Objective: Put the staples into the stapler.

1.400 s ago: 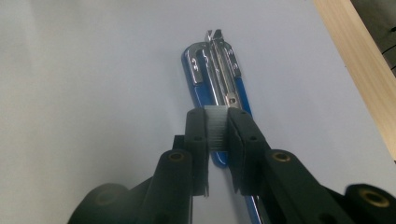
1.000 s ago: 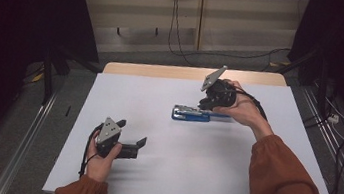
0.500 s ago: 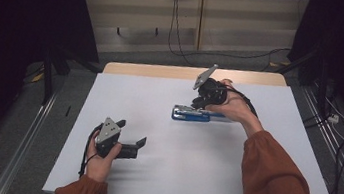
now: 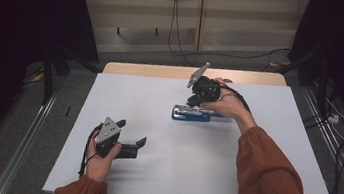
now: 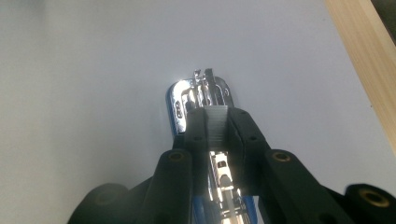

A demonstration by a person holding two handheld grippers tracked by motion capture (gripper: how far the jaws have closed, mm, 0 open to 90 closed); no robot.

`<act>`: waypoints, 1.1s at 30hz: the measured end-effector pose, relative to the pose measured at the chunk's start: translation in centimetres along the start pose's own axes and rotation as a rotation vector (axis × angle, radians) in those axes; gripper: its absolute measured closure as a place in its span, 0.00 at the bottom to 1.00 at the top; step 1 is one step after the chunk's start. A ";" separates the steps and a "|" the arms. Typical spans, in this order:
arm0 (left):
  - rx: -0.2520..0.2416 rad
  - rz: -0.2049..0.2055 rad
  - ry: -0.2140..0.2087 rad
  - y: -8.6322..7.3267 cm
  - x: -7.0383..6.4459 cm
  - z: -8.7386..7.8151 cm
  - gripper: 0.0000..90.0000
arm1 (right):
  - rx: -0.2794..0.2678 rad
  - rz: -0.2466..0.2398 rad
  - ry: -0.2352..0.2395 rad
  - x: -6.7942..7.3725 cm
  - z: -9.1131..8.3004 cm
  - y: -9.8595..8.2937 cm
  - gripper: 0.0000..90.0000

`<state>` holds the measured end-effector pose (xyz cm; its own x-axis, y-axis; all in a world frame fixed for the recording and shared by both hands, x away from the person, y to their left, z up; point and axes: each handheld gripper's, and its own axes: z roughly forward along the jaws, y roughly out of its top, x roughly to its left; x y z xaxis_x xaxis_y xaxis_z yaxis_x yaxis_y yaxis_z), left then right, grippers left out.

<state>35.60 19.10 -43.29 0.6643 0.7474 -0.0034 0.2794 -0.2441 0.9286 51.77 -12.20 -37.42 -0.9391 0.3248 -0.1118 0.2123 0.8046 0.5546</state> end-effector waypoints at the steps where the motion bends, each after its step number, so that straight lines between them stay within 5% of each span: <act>1: 0.001 0.000 0.000 0.0 0.0 0.0 0.03 | -0.007 -0.005 -0.002 -0.1 0.2 0.1 0.88; 14: -0.003 0.007 0.001 0.0 0.1 -0.1 0.03 | -0.018 0.003 0.012 -0.7 1.2 0.8 0.88; 23: -0.003 0.008 -0.001 0.0 0.0 -0.1 0.03 | 0.050 0.004 0.017 -0.8 2.4 1.1 0.88; 33: -0.001 0.012 -0.001 0.0 0.0 -0.1 0.03 | 0.060 -0.025 0.044 -0.7 3.1 1.8 0.88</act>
<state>35.53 19.17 -43.21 0.6686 0.7436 0.0069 0.2709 -0.2522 0.9290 53.66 -9.47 -38.91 -0.9551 0.2829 -0.0883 0.2028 0.8411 0.5015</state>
